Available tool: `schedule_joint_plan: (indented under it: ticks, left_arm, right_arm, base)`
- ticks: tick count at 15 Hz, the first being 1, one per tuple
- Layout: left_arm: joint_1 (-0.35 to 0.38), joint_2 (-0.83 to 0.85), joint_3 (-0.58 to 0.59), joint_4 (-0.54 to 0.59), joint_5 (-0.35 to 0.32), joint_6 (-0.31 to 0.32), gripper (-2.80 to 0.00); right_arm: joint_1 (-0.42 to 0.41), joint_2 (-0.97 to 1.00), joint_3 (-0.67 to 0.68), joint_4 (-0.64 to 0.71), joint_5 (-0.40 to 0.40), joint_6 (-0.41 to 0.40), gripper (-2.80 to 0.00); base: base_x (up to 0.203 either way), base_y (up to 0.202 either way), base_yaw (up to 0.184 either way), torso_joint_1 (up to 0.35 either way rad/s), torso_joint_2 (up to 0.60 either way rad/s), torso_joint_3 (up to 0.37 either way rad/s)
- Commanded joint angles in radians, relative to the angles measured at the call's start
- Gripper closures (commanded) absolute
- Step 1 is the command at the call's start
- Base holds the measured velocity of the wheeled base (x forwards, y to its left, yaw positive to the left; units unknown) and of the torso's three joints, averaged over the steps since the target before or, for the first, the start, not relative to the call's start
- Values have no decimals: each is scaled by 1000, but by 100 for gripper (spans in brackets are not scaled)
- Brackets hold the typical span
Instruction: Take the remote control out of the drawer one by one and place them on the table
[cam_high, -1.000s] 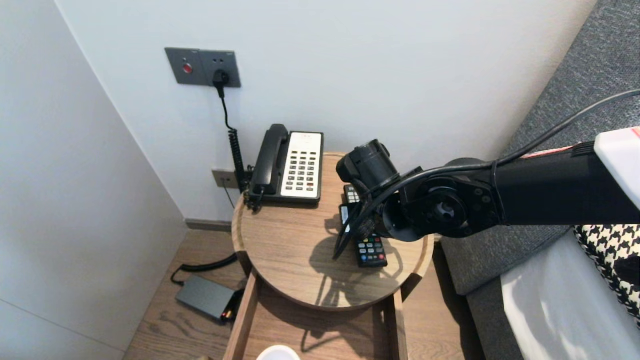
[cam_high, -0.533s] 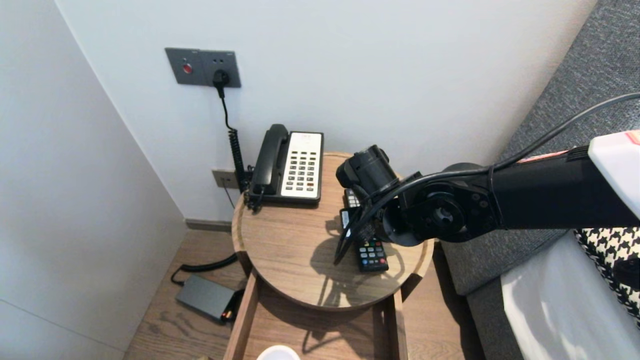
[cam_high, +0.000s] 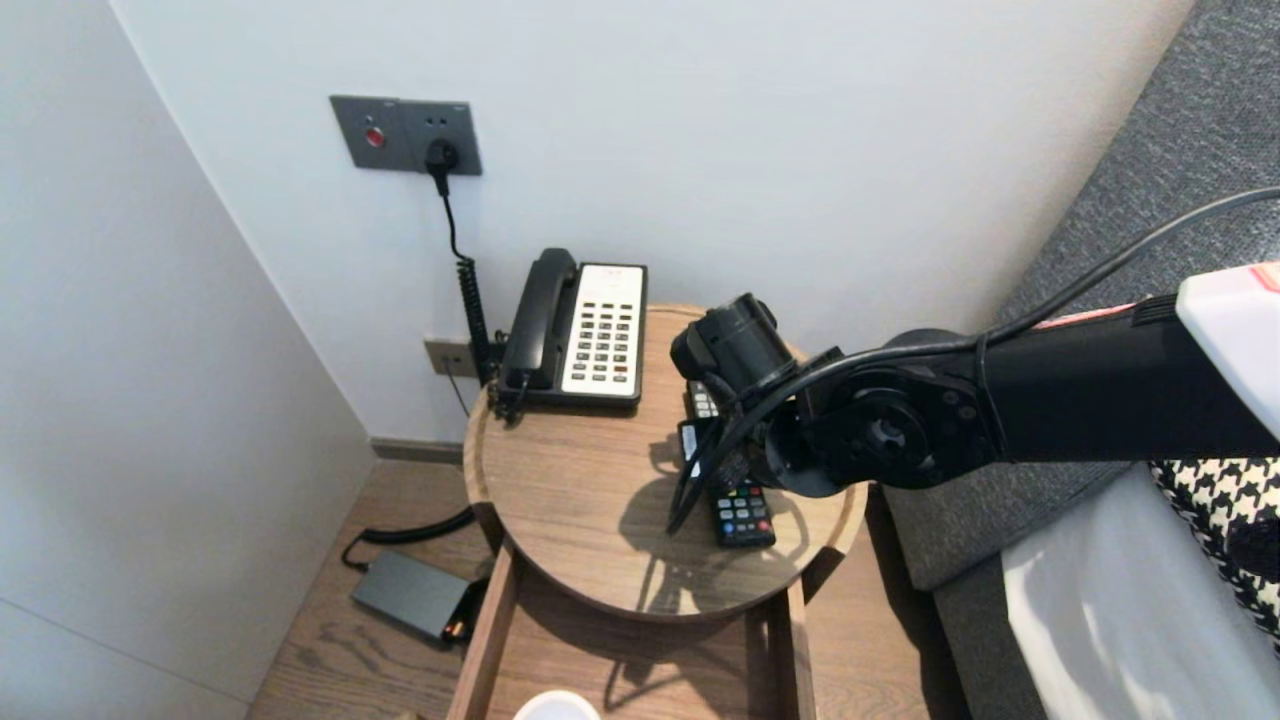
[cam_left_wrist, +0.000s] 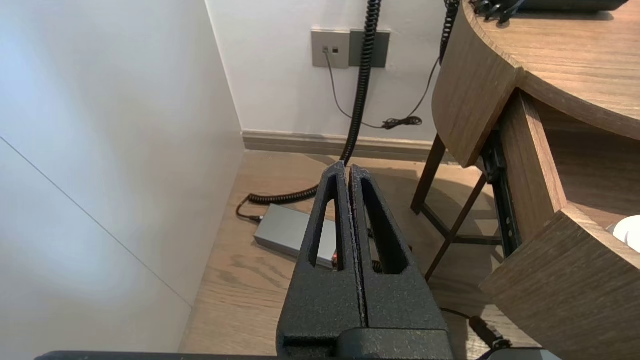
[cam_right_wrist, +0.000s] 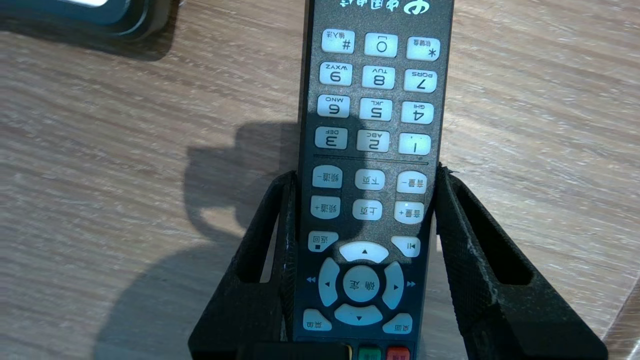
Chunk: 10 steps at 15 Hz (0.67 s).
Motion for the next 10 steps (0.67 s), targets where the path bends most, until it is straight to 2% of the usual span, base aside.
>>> schedule_joint_plan:
  ticks: [1,10]
  left_arm:
    - [1,0,10,0,-1,0,0]
    - [1,0,11,0,0,0,0]
  right_arm:
    - [3,1,1,1,-2,2,0]
    - [2,-4,17,1,1,2,0]
  base:
    - [0,0,0,0,0,0]
    - [0,0,0,0,0,0]
